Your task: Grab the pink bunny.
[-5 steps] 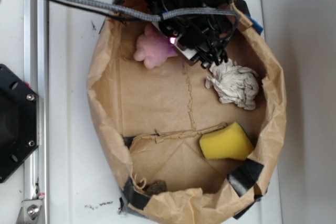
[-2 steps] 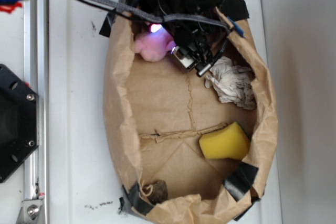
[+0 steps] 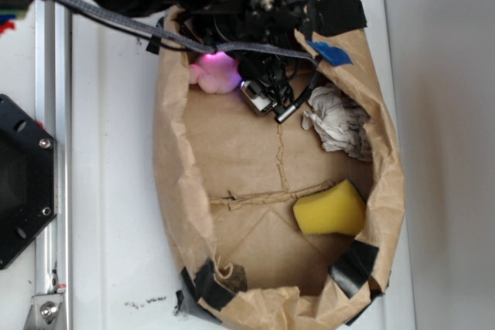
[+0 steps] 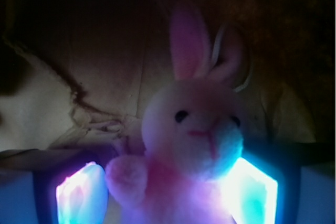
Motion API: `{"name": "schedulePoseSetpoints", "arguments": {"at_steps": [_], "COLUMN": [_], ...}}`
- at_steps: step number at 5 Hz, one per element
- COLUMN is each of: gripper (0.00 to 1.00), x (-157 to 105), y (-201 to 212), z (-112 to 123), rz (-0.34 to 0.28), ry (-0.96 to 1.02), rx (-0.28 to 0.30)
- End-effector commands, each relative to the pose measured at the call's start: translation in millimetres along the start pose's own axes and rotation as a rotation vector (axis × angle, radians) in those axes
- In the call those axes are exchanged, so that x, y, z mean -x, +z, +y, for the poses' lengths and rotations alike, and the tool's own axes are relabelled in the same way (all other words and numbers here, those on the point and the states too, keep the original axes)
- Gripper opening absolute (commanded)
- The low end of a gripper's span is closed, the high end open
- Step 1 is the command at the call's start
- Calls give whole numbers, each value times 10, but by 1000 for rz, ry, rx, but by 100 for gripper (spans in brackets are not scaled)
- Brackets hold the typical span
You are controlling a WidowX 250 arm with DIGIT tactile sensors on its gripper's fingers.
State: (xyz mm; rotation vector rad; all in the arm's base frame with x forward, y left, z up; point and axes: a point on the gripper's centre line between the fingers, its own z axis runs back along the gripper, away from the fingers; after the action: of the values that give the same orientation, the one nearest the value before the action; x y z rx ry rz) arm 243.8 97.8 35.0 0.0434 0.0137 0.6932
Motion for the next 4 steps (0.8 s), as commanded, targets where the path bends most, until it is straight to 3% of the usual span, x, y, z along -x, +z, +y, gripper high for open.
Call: {"name": "schedulePoseSetpoints", "arguments": {"at_steps": [1, 2, 3, 4], "gripper": [100, 100, 46, 0], "x": [39, 328, 369, 421], "y": [-63, -111, -72, -14], "z": [-61, -164, -164, -164], "rz": [-43, -53, -50, -53], "ry": [-6, -19, -1, 10], "rx": [-56, -83, -71, -52]}}
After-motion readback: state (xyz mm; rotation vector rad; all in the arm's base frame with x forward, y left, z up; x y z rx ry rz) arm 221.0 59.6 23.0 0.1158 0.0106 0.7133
